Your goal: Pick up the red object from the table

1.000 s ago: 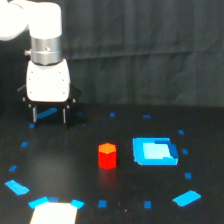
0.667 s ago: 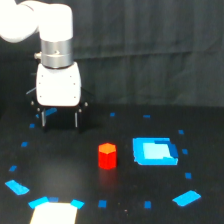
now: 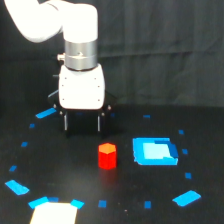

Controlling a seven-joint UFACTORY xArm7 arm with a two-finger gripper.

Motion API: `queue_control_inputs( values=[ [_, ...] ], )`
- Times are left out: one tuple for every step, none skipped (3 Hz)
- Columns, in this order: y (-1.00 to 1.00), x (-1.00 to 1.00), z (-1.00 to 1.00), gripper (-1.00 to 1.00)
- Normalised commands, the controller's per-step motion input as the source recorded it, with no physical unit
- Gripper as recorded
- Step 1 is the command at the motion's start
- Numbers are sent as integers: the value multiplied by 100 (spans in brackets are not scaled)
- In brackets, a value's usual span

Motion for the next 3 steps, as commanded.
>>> queue_control_inputs(
  values=[
    [-100, 100, -100, 100],
    [-100, 100, -100, 89],
    [-71, -24, -100, 100]
  ],
)
